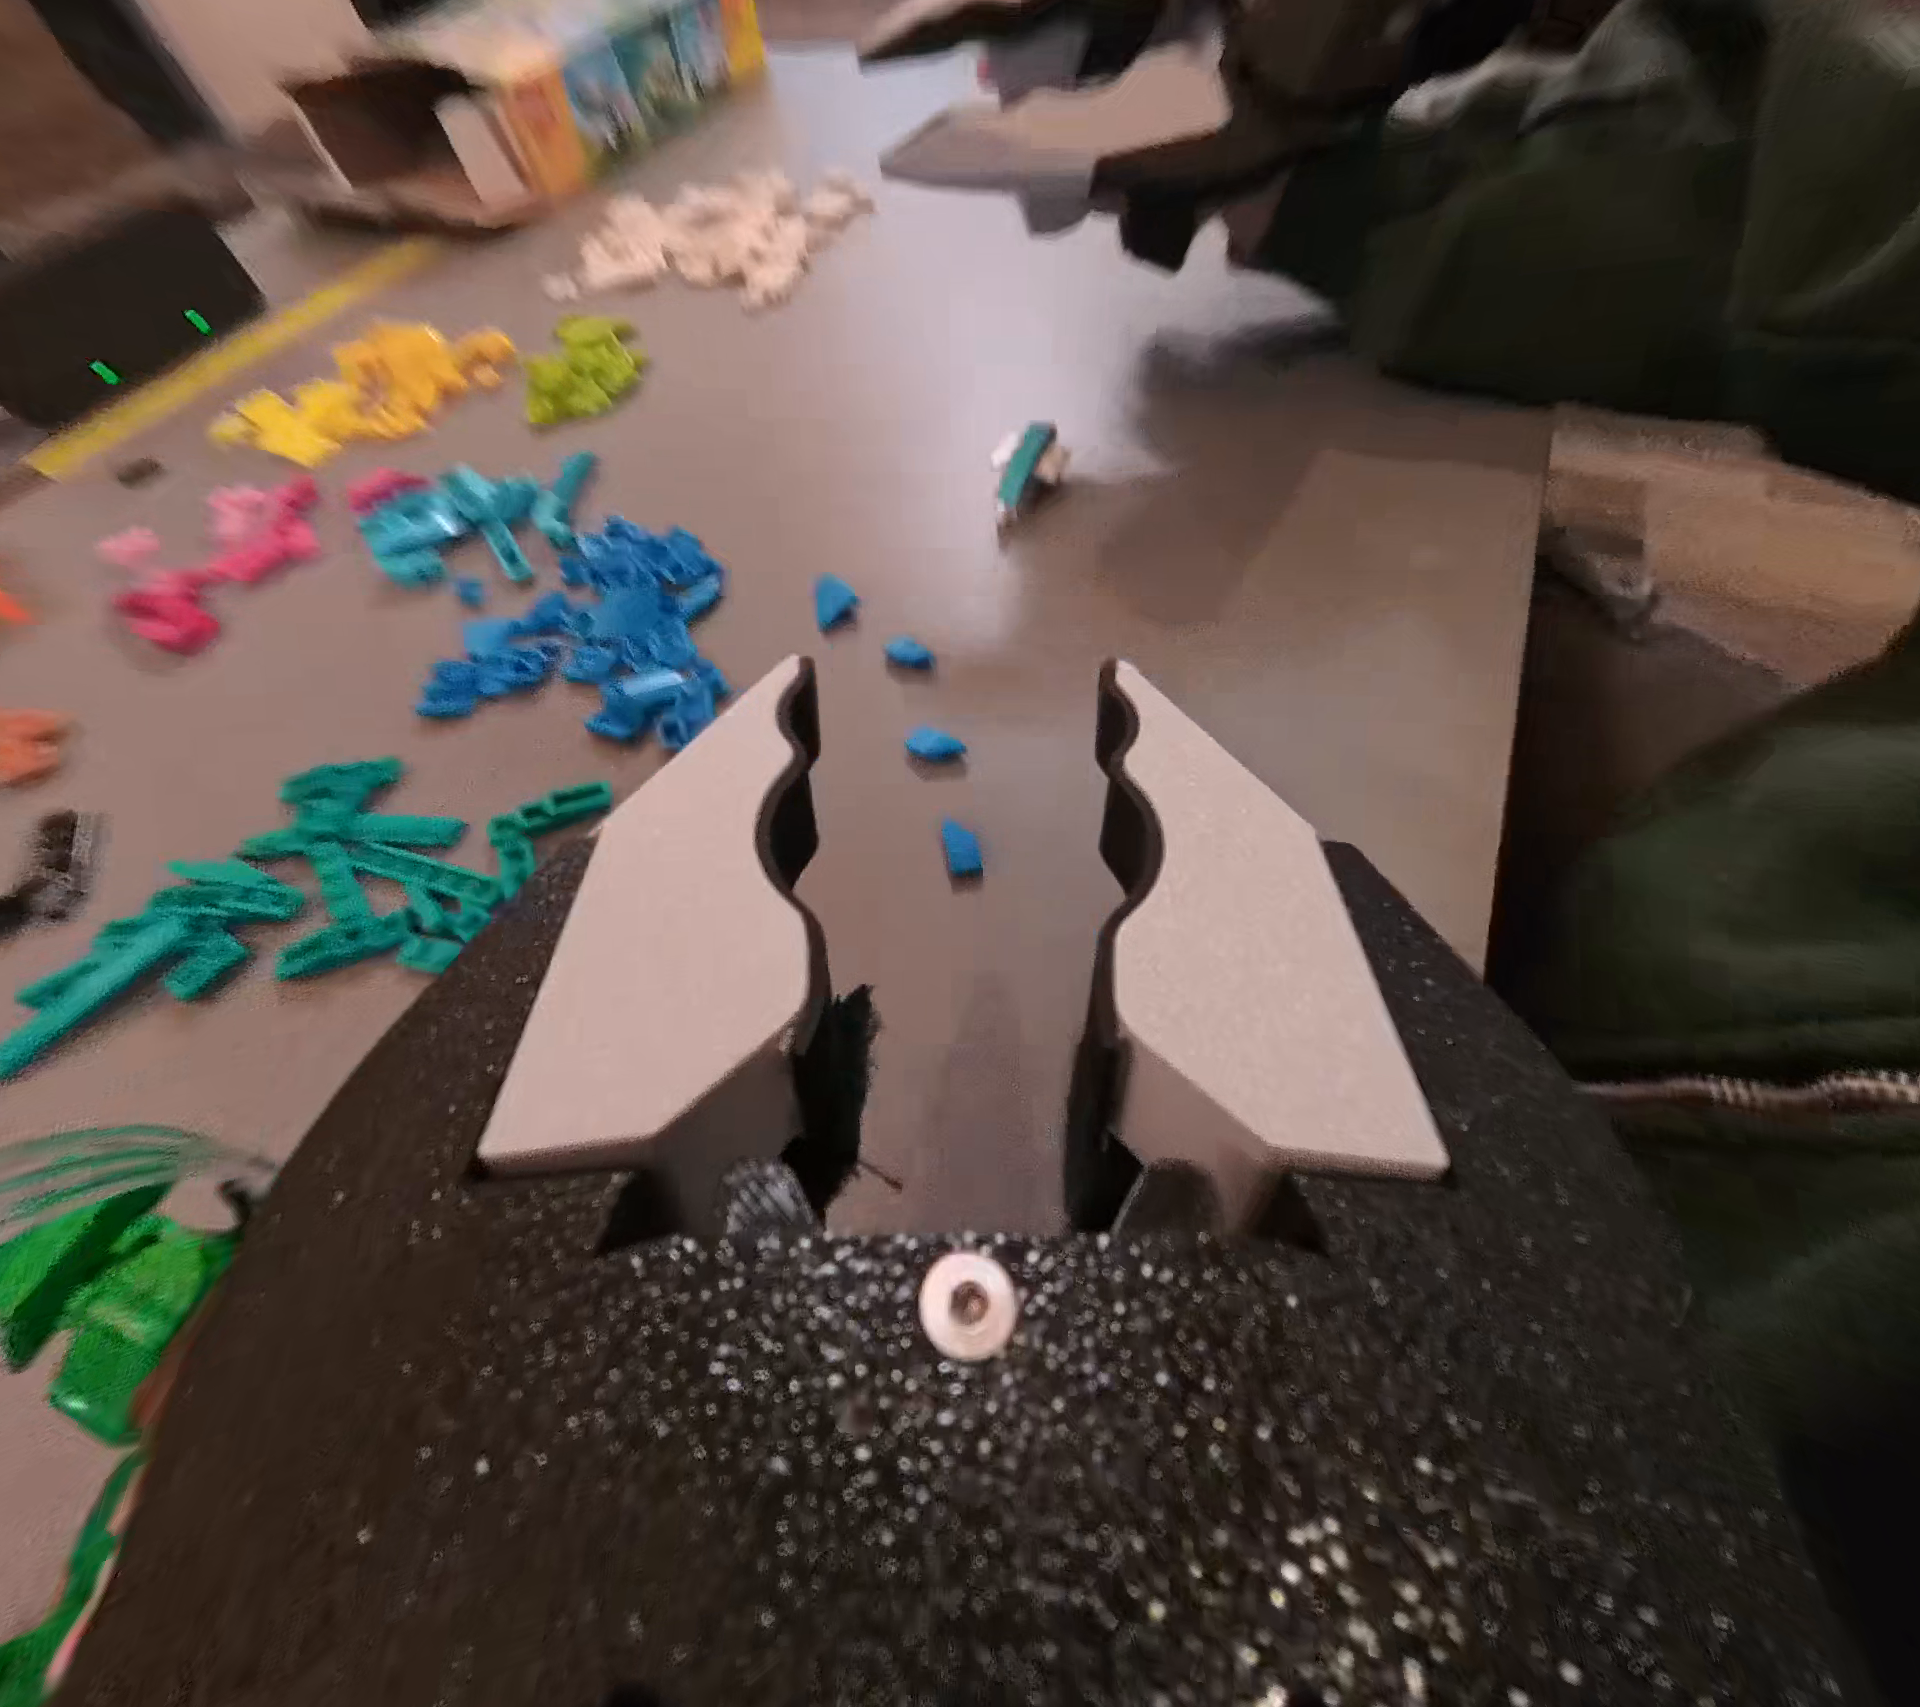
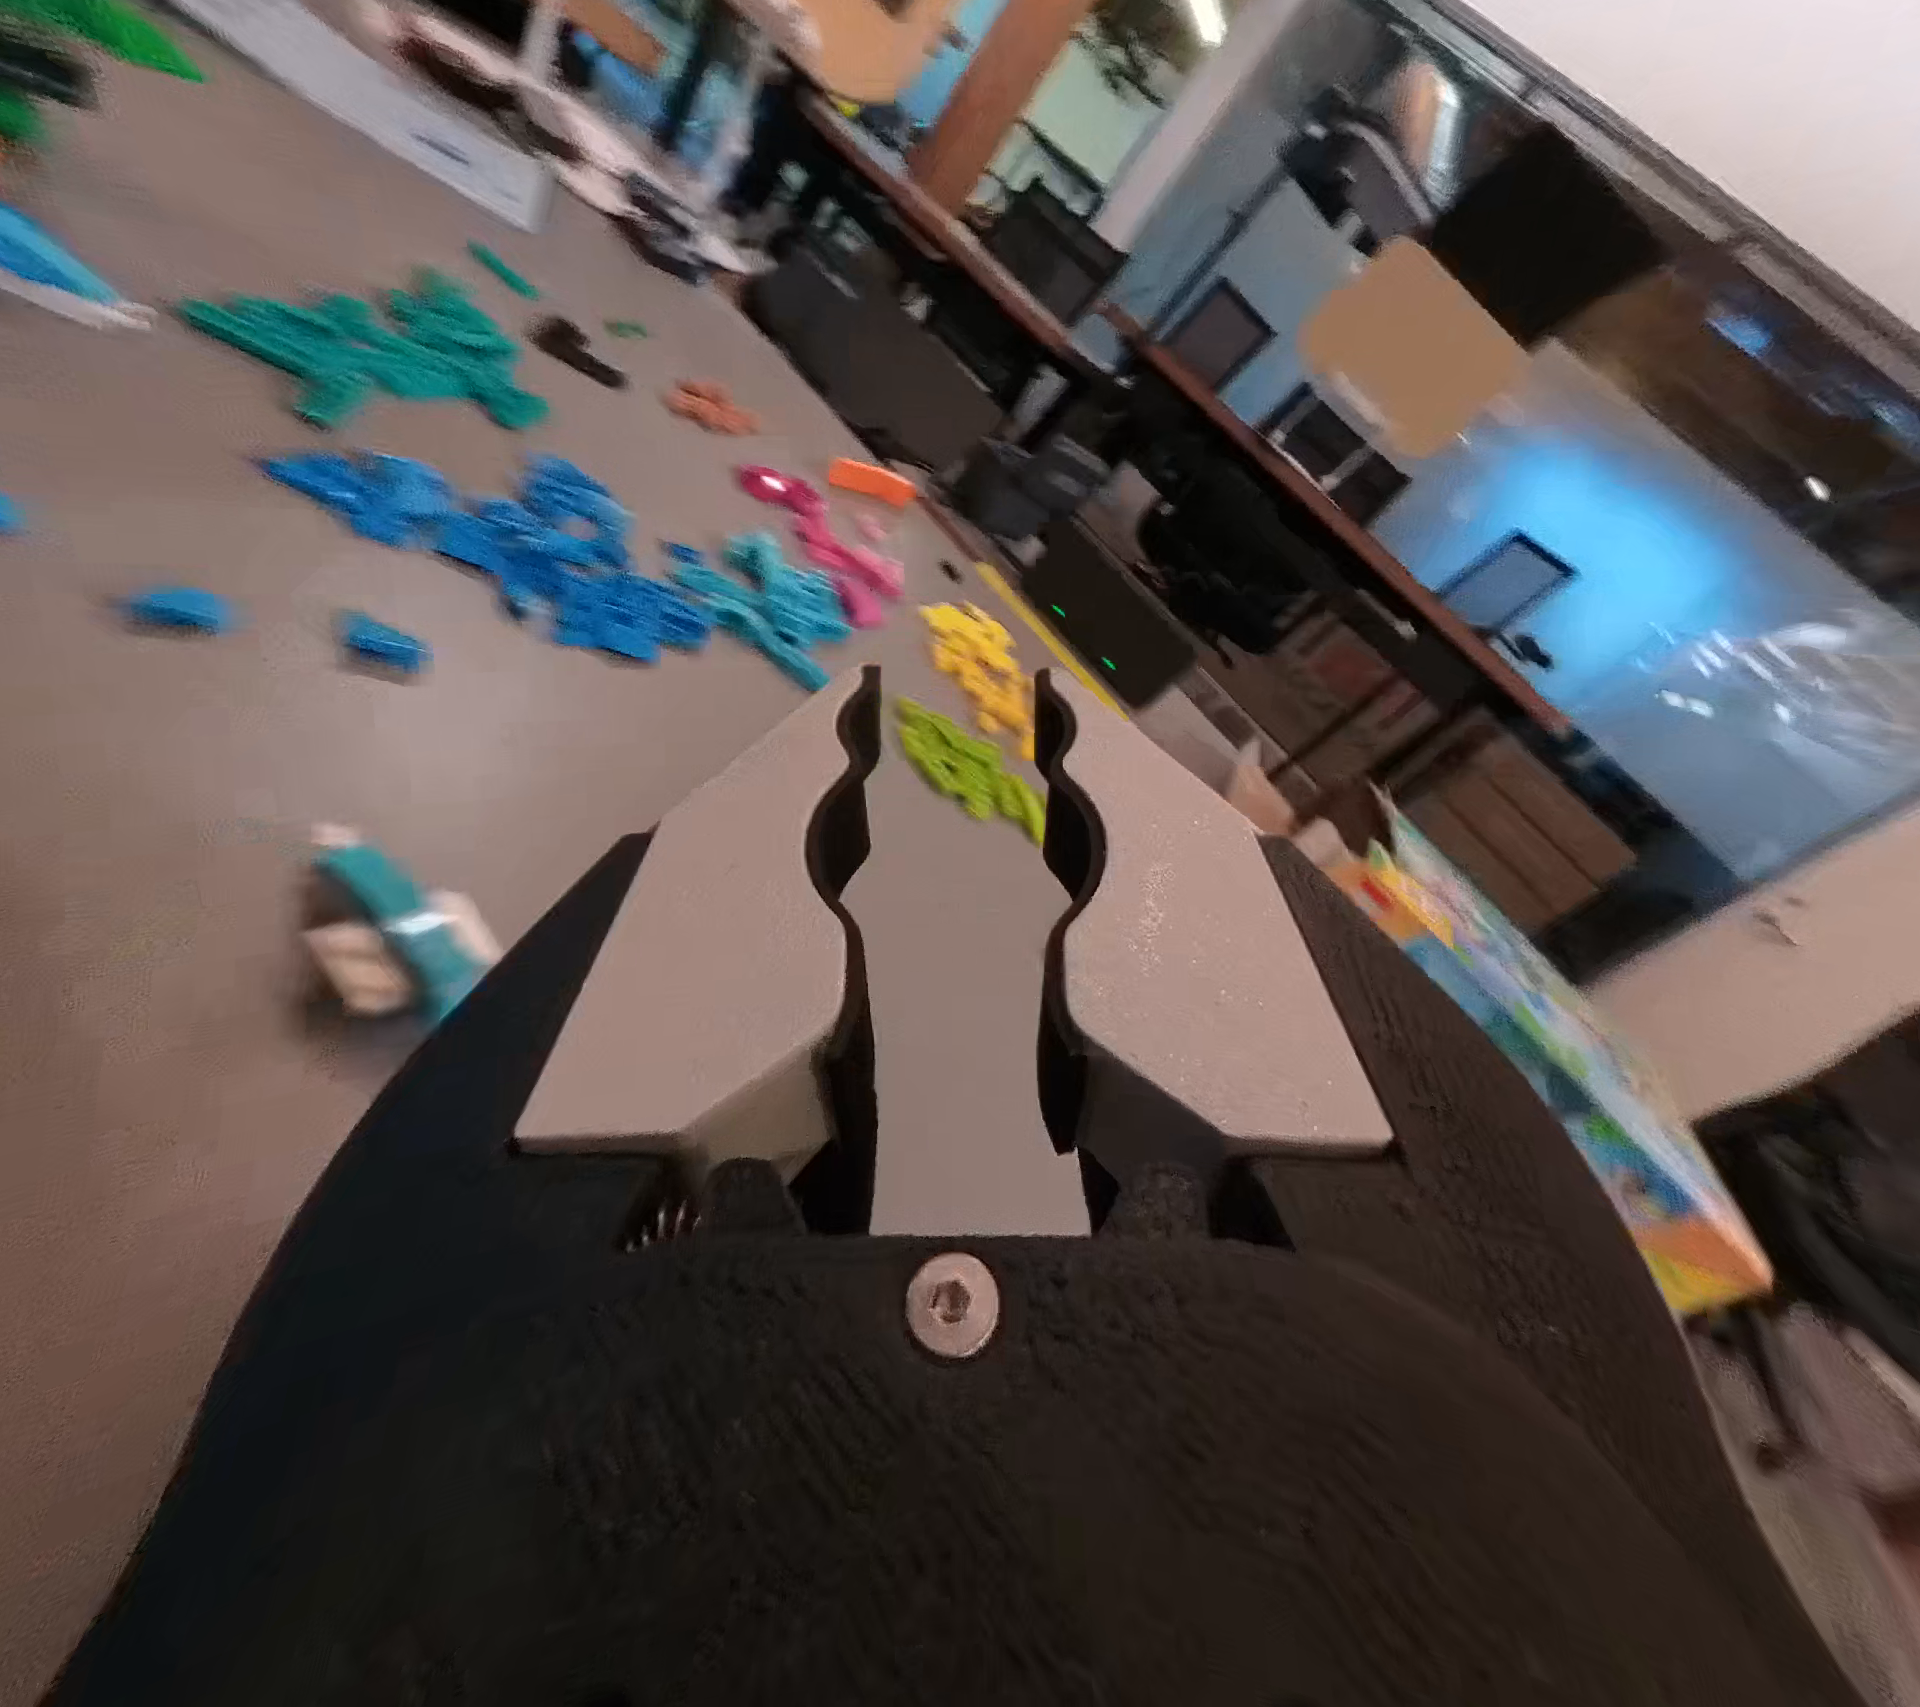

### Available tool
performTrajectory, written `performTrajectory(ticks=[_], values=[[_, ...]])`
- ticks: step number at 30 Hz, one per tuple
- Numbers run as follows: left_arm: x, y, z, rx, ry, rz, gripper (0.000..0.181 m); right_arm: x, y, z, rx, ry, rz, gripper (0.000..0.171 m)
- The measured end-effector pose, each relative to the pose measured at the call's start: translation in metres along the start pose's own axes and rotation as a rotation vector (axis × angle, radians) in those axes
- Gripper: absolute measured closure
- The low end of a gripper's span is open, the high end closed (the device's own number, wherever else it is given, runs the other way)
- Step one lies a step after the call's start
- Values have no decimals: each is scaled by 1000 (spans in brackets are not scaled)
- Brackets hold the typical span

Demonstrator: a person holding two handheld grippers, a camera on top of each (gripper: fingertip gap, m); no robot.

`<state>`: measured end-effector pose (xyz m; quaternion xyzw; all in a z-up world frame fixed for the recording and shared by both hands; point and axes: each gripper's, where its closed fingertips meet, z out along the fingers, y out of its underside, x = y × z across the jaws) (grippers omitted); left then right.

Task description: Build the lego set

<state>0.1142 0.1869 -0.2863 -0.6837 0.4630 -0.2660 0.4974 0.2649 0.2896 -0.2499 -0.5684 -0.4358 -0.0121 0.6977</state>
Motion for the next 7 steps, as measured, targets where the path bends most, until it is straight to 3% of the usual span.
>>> performTrajectory(ticks=[1, 7], values=[[2, 8, 4, -50, 22, -13, 130, -18, -16, -1, 13, -41, -44, 143], [-1, 42, 13, -245, 60, -82, 140, -116, -59, -4, 74, -352, -25, 145]])
